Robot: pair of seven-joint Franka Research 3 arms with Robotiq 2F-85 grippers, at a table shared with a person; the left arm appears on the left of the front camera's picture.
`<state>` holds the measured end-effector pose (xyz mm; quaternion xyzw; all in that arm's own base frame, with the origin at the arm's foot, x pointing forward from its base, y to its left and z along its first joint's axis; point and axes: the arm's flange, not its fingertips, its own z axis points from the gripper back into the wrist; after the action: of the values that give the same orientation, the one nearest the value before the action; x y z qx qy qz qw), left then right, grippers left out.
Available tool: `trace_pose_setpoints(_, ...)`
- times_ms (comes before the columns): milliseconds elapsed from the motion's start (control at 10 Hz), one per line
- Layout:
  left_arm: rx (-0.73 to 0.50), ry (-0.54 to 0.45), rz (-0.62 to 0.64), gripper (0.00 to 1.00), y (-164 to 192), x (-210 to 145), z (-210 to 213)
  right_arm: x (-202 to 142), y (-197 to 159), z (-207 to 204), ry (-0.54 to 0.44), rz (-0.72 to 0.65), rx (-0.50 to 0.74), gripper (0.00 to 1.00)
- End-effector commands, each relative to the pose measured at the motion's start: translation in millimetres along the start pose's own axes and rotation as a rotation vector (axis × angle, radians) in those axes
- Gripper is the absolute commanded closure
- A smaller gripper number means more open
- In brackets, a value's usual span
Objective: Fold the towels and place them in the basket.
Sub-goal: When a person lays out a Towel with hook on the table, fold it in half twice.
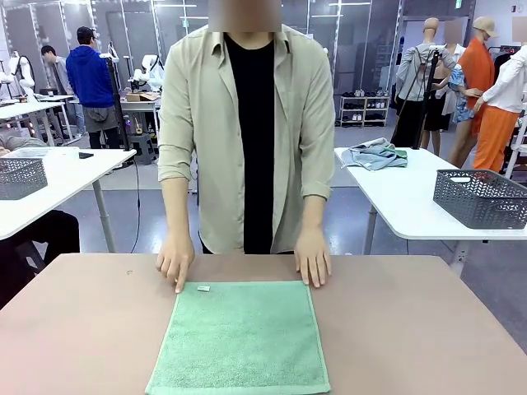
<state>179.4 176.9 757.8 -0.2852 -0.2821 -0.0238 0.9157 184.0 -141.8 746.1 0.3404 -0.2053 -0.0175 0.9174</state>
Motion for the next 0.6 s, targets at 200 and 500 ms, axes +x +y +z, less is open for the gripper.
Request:
trace_pose_setpoints(200,0.027,-0.027,-0.022,0.00,-10.0,1.7,0.3,1.0,10.0,-5.8,0.022,0.042,-0.029,0.00)
trace_pose_setpoints(500,0.091,-0.021,-0.220,0.00,-67.5,9.3,-23.4,3.3,65.2,-38.7,0.071,0.242,-0.107,0.00)
